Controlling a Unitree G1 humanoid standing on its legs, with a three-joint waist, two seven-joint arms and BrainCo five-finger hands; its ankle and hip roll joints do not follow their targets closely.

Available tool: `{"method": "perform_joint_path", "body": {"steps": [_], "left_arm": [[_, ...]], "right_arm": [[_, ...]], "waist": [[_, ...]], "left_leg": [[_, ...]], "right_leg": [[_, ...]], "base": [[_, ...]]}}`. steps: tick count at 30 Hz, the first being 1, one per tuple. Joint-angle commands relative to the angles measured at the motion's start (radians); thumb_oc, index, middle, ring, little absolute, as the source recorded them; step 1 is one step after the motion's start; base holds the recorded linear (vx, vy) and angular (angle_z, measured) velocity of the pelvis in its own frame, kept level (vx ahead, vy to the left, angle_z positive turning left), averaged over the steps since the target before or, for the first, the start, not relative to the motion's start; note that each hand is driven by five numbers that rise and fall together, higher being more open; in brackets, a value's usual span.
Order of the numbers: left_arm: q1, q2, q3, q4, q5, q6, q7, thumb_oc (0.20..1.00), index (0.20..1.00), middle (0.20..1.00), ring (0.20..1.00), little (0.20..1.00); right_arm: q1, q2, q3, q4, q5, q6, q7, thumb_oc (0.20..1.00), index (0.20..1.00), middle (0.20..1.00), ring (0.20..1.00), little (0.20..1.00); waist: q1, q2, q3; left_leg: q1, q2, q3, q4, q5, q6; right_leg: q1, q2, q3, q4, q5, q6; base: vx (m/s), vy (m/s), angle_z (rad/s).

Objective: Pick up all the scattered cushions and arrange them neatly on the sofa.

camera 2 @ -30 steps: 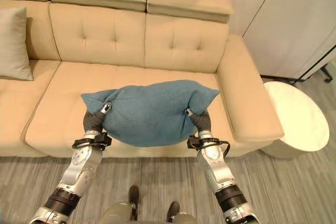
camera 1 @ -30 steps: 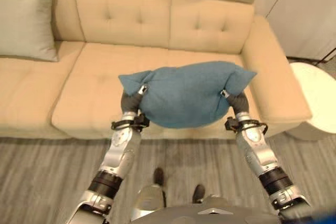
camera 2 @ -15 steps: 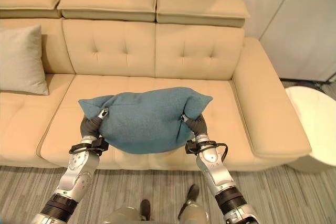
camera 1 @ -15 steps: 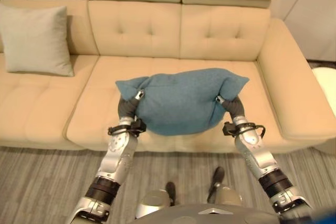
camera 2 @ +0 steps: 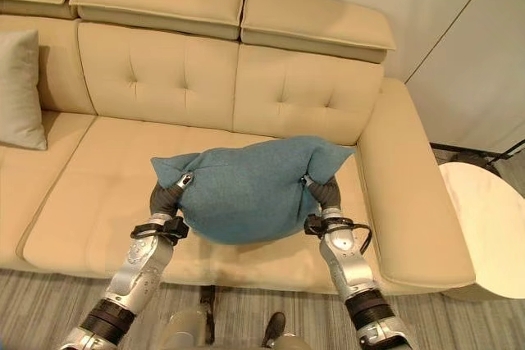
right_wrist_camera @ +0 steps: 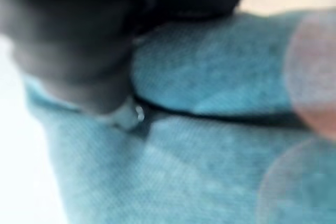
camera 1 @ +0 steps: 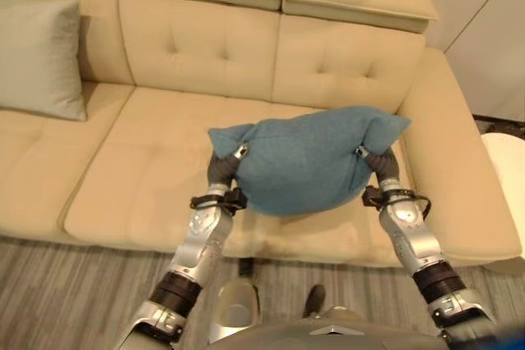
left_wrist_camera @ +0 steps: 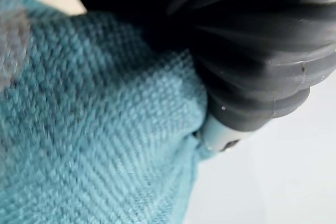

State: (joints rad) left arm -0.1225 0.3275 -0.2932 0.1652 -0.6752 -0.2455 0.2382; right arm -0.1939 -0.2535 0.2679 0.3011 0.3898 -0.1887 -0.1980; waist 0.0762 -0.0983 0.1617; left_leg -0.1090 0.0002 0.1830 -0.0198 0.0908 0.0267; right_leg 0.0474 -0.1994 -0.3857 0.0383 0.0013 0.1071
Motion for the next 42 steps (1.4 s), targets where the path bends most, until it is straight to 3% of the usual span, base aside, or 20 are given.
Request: {"method": "perform_joint_path", "body": {"steps": [1,2,3,6,10,16,22,27,31,42], "left_arm": [[-0.100,-0.031,-0.052,-0.162,0.058,-0.087,-0.090,0.200,0.200,0.200,0.200,0.200],[-0.103,-0.023,-0.055,-0.164,0.064,-0.091,-0.083,0.200,0.200,0.200,0.200,0.200],[-0.105,-0.020,-0.057,-0.164,0.073,-0.091,-0.081,0.200,0.200,0.200,0.200,0.200],[-0.110,-0.022,-0.055,-0.161,0.077,-0.093,-0.079,0.200,0.200,0.200,0.200,0.200],[-0.125,-0.026,-0.048,-0.153,0.095,-0.094,-0.063,0.200,0.200,0.200,0.200,0.200],[-0.199,-0.046,-0.052,-0.136,0.121,-0.090,-0.040,0.200,0.200,0.200,0.200,0.200],[-0.350,-0.048,-0.054,-0.093,0.148,-0.099,0.022,0.200,0.200,0.200,0.200,0.200],[-0.519,-0.028,-0.054,0.013,0.118,-0.133,0.080,0.200,0.200,0.200,0.200,0.200],[-0.699,0.005,-0.064,0.118,0.084,-0.167,0.125,0.200,0.200,0.200,0.200,0.200],[-0.942,0.098,-0.100,0.332,0.063,-0.191,0.128,0.200,0.200,0.200,0.200,0.200]], "right_arm": [[-0.118,0.033,0.026,-0.107,-0.020,-0.098,0.065,0.200,0.200,0.200,0.200,0.200],[-0.126,0.039,0.029,-0.105,-0.028,-0.099,0.062,0.200,0.200,0.200,0.200,0.200],[-0.128,0.039,0.031,-0.106,-0.039,-0.095,0.062,0.200,0.200,0.200,0.200,0.200],[-0.139,0.031,0.032,-0.114,-0.051,-0.093,0.059,0.200,0.200,0.200,0.200,0.200],[-0.145,0.028,0.039,-0.125,-0.074,-0.089,0.055,0.200,0.200,0.200,0.200,0.200],[-0.180,0.016,0.040,-0.132,-0.091,-0.087,0.039,0.200,0.200,0.200,0.200,0.200],[-0.307,0.011,0.068,-0.119,-0.117,-0.086,0.000,0.200,0.200,0.200,0.200,0.200],[-0.480,-0.002,0.108,-0.039,-0.086,-0.086,-0.039,0.200,0.200,0.200,0.200,0.200],[-0.680,-0.025,0.132,0.056,-0.071,-0.088,-0.086,0.200,0.200,0.200,0.200,0.200],[-0.913,-0.093,0.195,0.237,-0.092,-0.077,-0.107,0.200,0.200,0.200,0.200,0.200]], "waist": [[0.050,0.009,-0.050],[0.043,0.022,-0.038],[0.042,0.026,-0.037],[0.033,0.035,-0.042],[0.021,0.038,-0.048],[0.009,0.028,-0.086],[0.005,0.027,-0.068],[0.004,0.030,-0.014],[-0.002,0.045,0.039],[-0.015,0.063,0.083]], "left_leg": [[0.053,0.013,-0.014,0.077,-0.089,-0.051],[0.060,0.009,-0.019,0.093,-0.103,-0.031],[0.067,0.001,-0.022,0.094,-0.114,-0.024],[0.090,-0.008,-0.034,0.071,-0.117,-0.024],[0.099,-0.004,-0.040,0.068,-0.126,-0.034],[0.128,-0.001,-0.042,0.030,-0.121,-0.055],[0.121,0.024,-0.045,0.002,-0.099,-0.080],[0.044,0.035,-0.045,0.013,-0.072,-0.091],[-0.072,0.033,-0.061,0.028,-0.040,-0.096],[-0.343,0.033,-0.071,0.078,0.001,-0.098]], "right_leg": [[-0.038,0.006,-0.028,0.184,0.044,0.080],[-0.070,-0.008,0.005,0.269,0.061,0.092],[-0.085,-0.013,0.022,0.275,0.060,0.087],[-0.100,-0.024,0.059,0.189,0.069,0.071],[-0.096,-0.046,0.069,0.102,0.107,0.079],[-0.012,-0.004,0.020,-0.016,0.084,0.072],[0.012,0.019,-0.016,-0.088,0.080,0.062],[-0.043,0.026,-0.014,-0.103,0.097,0.060],[-0.166,0.020,-0.002,-0.086,0.127,0.059],[-0.452,-0.006,0.058,-0.060,0.193,0.062]], "base": [[0.08,0.246,-0.36],[0.06,0.201,-0.33],[0.05,0.162,-0.11],[0.07,0.023,0.10],[0.08,-0.040,0.06],[0.13,-0.060,0.12],[0.00,-0.068,-0.01],[-0.18,-0.043,0.05],[-0.19,0.016,0.01],[-0.06,0.056,-0.01]]}}
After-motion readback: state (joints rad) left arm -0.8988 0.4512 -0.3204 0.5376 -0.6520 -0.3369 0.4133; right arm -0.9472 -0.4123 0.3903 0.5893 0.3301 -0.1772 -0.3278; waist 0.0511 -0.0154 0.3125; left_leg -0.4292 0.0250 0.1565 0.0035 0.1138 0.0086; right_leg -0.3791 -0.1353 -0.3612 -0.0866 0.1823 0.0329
